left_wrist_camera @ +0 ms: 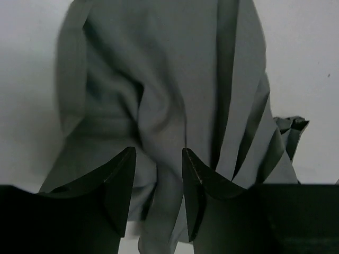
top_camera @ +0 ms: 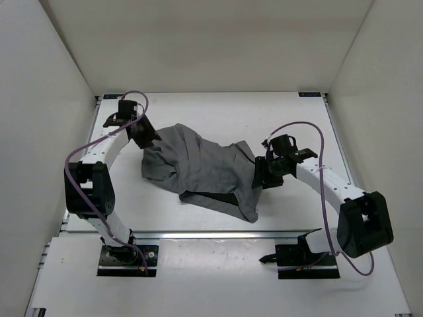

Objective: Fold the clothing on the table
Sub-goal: Flatten the skirt out, then fold the skirt

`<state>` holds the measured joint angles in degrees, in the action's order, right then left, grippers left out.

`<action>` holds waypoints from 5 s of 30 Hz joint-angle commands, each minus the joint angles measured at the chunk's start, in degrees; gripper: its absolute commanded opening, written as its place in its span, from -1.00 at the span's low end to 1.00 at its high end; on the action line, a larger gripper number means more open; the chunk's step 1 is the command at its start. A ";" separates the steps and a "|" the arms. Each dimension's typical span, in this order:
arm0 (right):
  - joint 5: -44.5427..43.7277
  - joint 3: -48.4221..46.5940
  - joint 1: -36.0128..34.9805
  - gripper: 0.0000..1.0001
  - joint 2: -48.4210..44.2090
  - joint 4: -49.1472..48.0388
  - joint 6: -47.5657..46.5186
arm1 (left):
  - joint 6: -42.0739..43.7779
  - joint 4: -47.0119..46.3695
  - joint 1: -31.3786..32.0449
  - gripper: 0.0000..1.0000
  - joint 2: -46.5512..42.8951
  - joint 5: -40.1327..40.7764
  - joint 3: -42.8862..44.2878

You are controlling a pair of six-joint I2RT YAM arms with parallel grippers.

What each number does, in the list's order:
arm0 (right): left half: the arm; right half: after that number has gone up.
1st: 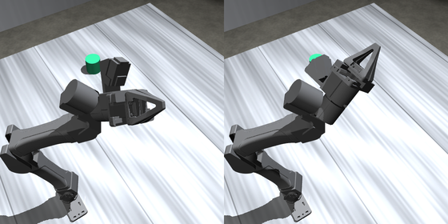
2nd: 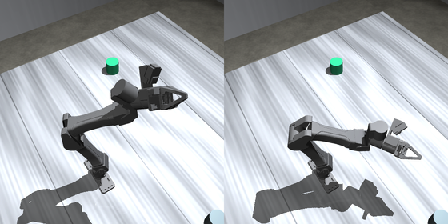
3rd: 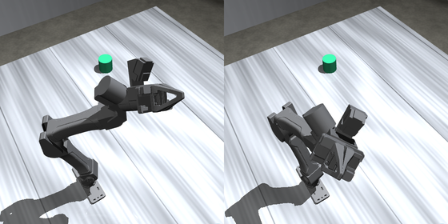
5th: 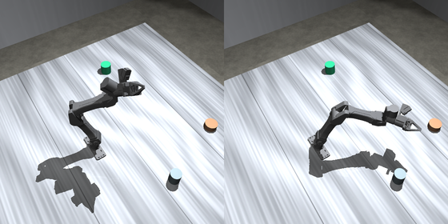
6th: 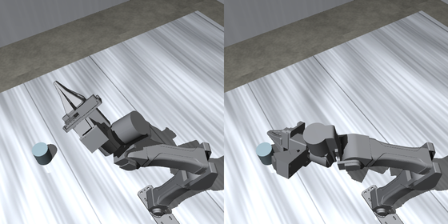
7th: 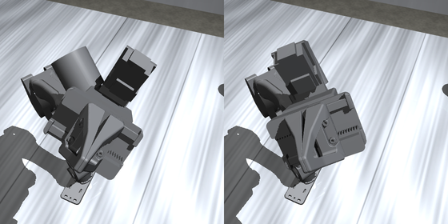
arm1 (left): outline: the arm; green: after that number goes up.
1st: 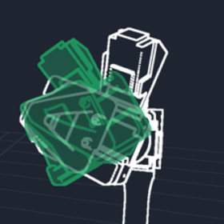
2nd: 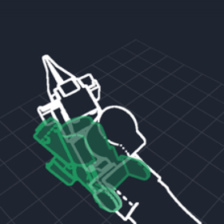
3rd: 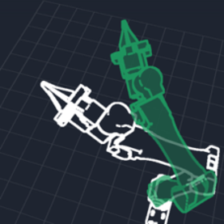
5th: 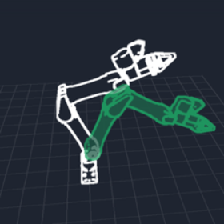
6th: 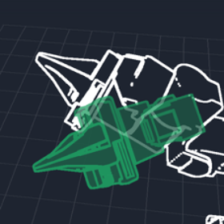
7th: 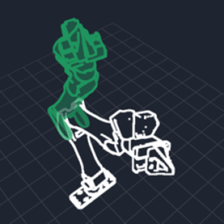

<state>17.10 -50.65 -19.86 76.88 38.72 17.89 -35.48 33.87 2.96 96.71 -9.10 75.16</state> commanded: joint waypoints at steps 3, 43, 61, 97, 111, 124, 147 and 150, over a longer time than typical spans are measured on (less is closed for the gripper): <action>-3.65 0.46 -0.27 -0.08 -3.04 0.74 3.36 | 0.85 -3.10 0.37 0.03 -13.45 -5.57 -7.81; 0.38 18.40 -0.27 0.03 -15.09 -5.14 11.56 | 0.85 7.18 25.77 0.23 -16.56 7.25 -23.30; 3.64 28.42 -7.21 0.36 -11.85 -20.17 21.83 | -2.48 2.17 27.28 -1.00 -11.18 5.85 -21.10; 6.63 -46.53 9.67 -1.00 -1.50 6.11 3.47 | -20.59 -8.27 8.29 -1.00 -21.76 -12.24 12.12; 11.54 -63.36 15.11 -0.99 13.65 10.42 3.73 | -16.82 -5.56 5.21 -1.00 -7.13 -19.38 27.97; 3.47 -0.60 14.41 0.11 -7.44 6.10 1.18 | -0.73 -4.60 10.14 -0.15 -28.58 -9.44 -40.87; -3.49 16.55 0.87 -0.30 1.33 -8.04 11.11 | -9.60 -14.35 24.99 0.16 -23.95 4.53 -44.48; -4.09 13.92 0.43 -1.00 3.62 -8.40 10.07 | -8.64 -14.97 25.34 -0.57 -19.72 3.22 -42.03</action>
<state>15.44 -36.40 -18.59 77.80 34.39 28.23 -44.51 20.95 27.79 74.46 -5.78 31.38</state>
